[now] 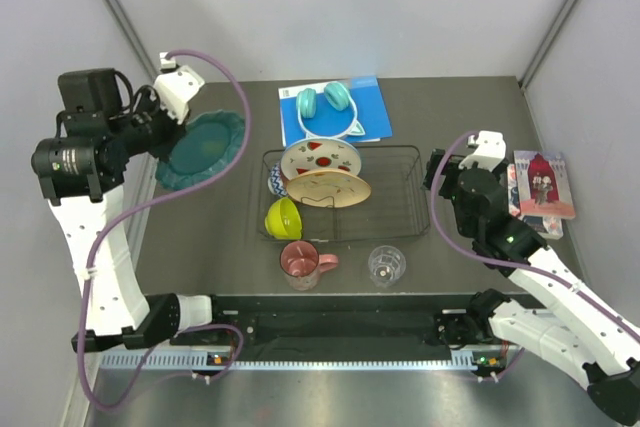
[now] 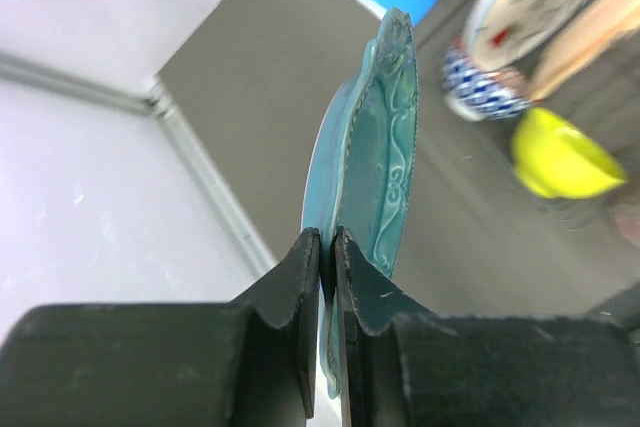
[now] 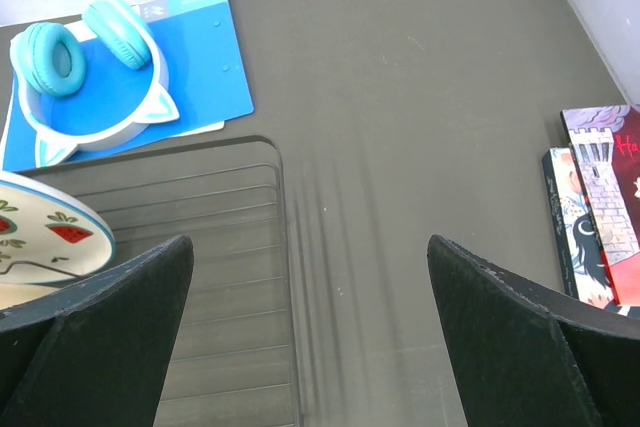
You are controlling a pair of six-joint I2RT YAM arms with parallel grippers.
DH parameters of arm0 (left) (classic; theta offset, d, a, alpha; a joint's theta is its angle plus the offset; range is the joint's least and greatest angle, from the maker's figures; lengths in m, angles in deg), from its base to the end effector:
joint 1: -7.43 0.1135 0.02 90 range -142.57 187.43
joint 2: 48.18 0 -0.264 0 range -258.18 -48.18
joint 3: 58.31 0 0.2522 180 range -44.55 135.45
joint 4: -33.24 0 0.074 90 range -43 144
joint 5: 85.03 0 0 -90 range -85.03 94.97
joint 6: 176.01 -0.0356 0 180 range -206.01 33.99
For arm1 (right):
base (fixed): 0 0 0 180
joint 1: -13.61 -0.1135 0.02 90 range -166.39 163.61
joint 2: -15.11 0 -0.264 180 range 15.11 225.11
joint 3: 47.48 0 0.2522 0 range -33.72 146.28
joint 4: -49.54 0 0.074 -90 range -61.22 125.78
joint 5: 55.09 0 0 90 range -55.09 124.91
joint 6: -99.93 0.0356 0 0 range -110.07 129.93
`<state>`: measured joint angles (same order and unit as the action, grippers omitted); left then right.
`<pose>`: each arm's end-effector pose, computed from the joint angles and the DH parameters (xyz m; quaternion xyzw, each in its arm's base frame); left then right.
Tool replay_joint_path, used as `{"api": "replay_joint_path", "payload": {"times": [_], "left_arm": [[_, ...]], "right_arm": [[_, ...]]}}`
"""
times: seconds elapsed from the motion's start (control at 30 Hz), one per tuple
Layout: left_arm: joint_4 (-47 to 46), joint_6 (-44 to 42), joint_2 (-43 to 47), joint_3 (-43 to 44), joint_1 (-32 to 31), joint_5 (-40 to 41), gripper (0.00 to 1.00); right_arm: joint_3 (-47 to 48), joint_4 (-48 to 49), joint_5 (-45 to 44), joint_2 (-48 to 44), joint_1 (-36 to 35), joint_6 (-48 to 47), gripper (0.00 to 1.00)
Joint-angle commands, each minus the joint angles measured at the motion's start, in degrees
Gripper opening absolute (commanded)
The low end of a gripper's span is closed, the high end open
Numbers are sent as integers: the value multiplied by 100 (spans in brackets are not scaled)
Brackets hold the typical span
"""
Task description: Load the mixed dishes into the dish rack
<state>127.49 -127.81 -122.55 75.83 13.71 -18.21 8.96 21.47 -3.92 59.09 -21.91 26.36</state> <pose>0.1644 0.0040 0.5252 0.3535 0.7970 0.0235 0.4891 0.1548 0.0831 0.3239 0.0736 0.7742 0.0117 0.6285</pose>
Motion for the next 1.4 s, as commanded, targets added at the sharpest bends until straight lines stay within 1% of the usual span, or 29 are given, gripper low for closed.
{"api": "replay_joint_path", "payload": {"times": [0.0, 0.07, 0.1, 0.17, 0.2, 0.23, 0.27, 0.3, 0.37, 0.4, 0.47, 0.5, 0.57, 0.63, 0.67, 0.7, 0.73, 0.87, 1.03, 1.17, 1.37], "left_arm": [[-112, 453, 54, 258, -609, -55, 0], [-191, 699, -7, 284, -970, 128, 0], [-226, 778, -25, 319, -1258, 208, 0], [-305, 954, -139, 503, -1515, 374, 0], [-323, 989, -209, 635, -1751, 436, 0], [-323, 1042, -375, 906, -1875, 507, 0], [-323, 1060, -455, 996, -2016, 603, 0], [-375, 1060, -508, 1057, -2295, 804, 0], [-402, 1025, -587, 1023, -2639, 1042, 0], [-420, 1051, -605, 1023, -3041, 1313, 0], [-490, 1078, -640, 944, -3483, 1570, 0], [-516, 1104, -658, 865, -3876, 1858, 0], [-613, 1130, -667, 795, -4291, 2045, 0], [-622, 1148, -702, 742, -4486, 2203, 0], [-648, 1165, -711, 724, -4696, 2265, 0], [-666, 1165, -728, 724, -4776, 2265, 0], [-683, 1165, -737, 724, -4838, 2491, 0], [-745, 1200, -798, 663, -5162, 2625, 0], [-877, 1306, -781, 259, -5515, 2784, 0], [-1017, 1359, -772, 13, -5935, 3021, 0], [-1360, 1175, -728, -391, -6332, 3346, 0]], "right_arm": [[39, 191, -107, -118, 64, -122, 100], [30, 183, -177, -145, 72, -113, 100], [30, 165, -186, -145, 64, -113, 100], [30, 139, -239, -171, 64, -122, 100], [39, 121, -239, -171, 64, -113, 100], [48, 121, -257, -180, 72, -113, 100], [39, 104, -274, -197, 64, -113, 100], [56, 103, -292, -198, 72, -105, 100], [74, 42, -309, -206, 64, -87, 100], [109, 33, -327, -198, 64, -78, 100], [162, -46, -362, -171, 64, -69, 100], [180, -72, -380, -180, 64, -69, 100], [223, -125, -415, -171, 64, -69, 100], [232, -160, -441, -180, 64, -78, 100], [241, -178, -459, -180, 64, -78, 100], [241, -187, -468, -189, 64, -95, 100], [241, -195, -468, -189, 64, -96, 100], [241, -231, -494, -215, 64, -113, 100], [162, -231, -503, -241, 55, -96, 100], [110, -266, -520, -268, 64, -34, 100], [57, -274, -538, -294, 64, -8, 100]]}}
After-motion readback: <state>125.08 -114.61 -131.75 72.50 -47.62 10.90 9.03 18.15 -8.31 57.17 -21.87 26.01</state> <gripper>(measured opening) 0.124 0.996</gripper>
